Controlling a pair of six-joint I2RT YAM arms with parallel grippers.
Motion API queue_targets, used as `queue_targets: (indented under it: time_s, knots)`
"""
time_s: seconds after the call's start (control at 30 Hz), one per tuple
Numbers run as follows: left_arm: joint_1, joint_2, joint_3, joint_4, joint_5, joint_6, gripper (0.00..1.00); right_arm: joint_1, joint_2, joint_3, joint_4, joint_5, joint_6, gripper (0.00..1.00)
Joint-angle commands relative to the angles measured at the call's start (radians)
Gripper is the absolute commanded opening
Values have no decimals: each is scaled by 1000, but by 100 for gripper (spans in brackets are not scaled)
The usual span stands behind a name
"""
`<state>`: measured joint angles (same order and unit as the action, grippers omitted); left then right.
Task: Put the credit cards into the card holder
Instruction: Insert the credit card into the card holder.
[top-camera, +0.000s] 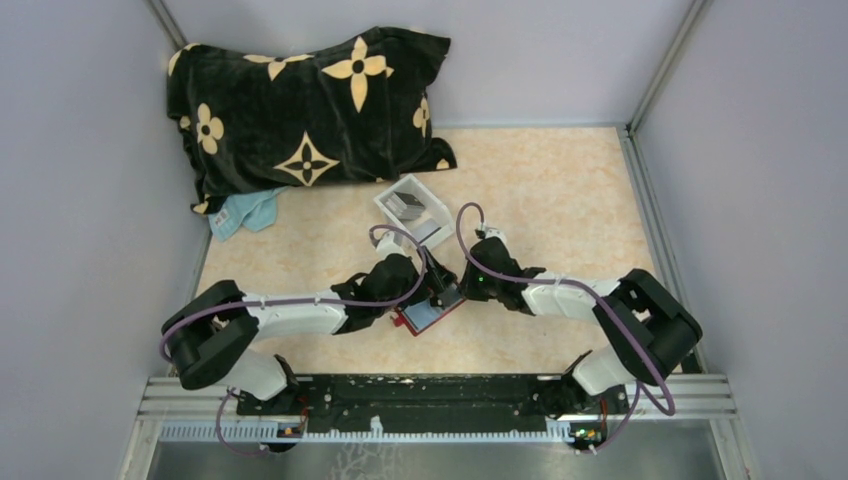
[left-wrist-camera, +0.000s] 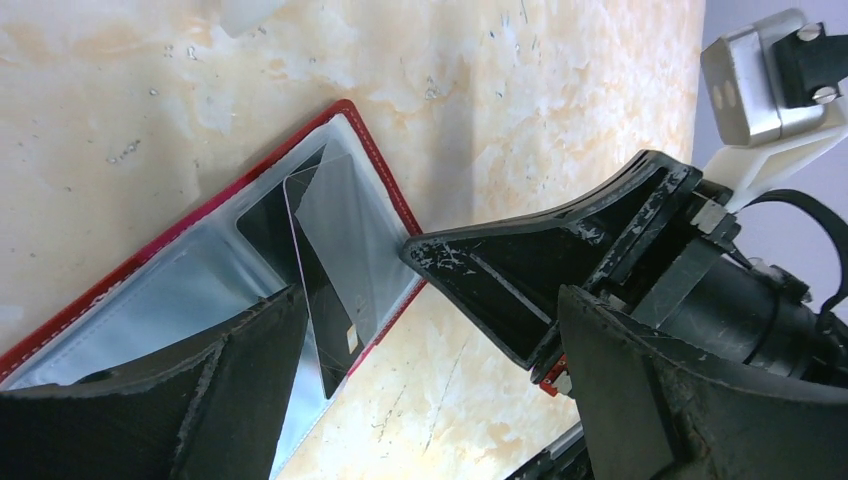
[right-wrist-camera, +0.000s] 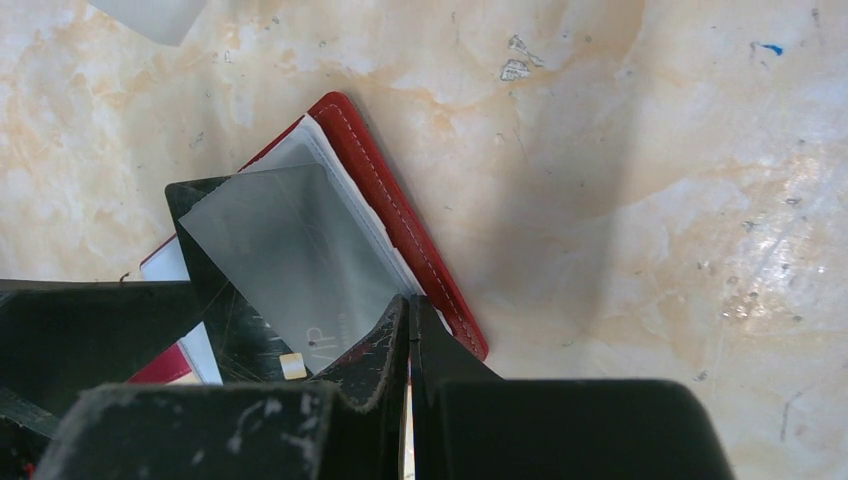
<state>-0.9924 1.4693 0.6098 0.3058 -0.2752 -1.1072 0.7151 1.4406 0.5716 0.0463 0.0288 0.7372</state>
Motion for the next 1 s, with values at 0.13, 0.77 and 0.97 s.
queue_targets:
  time_s: [0.13,0.77,0.97]
  knots:
    - [1,-53,14,-122,-49,-3,100,31,38,-8,12,15,21,0]
    - [-2,-178,-94,-225,-25,-32,90,35,41,-1,17,16,23,0]
    - [-3,-191,-101,-242,-35,30,43,37,46,1,21,14,22,0]
